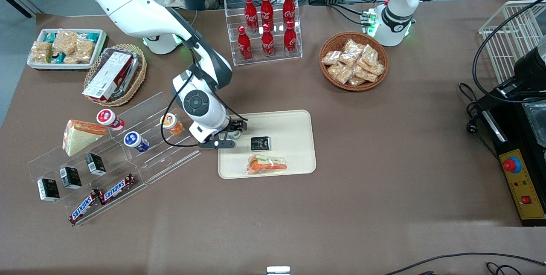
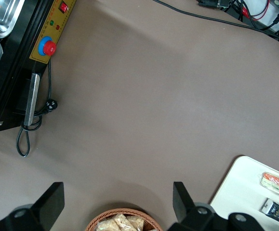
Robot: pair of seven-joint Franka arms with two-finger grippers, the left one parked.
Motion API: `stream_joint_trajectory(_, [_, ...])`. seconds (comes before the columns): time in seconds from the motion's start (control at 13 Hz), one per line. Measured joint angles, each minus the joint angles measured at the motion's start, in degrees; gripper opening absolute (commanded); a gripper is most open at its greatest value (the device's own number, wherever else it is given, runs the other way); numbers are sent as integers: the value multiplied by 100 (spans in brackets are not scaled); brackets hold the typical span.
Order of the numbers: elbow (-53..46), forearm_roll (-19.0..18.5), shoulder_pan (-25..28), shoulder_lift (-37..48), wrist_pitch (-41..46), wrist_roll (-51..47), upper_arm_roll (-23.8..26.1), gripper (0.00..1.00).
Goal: Place green gum on tray
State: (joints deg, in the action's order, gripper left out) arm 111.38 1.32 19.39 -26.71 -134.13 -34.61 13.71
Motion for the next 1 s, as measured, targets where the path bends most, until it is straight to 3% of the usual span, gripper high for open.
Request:
stream_joint_trajectory(0.31, [-179,-3,-30,622,285,160,-69,100])
stream_joint_trajectory(0.54, [-525,30,-201,1264,1383,572,-85,100])
stream_joint_trajectory(0.69, [-908,321,-398,1621,2257,737,-191,100])
stream_joint_trajectory(1.0, [-1713,600,-648,2002,3836,1918,-1144,100])
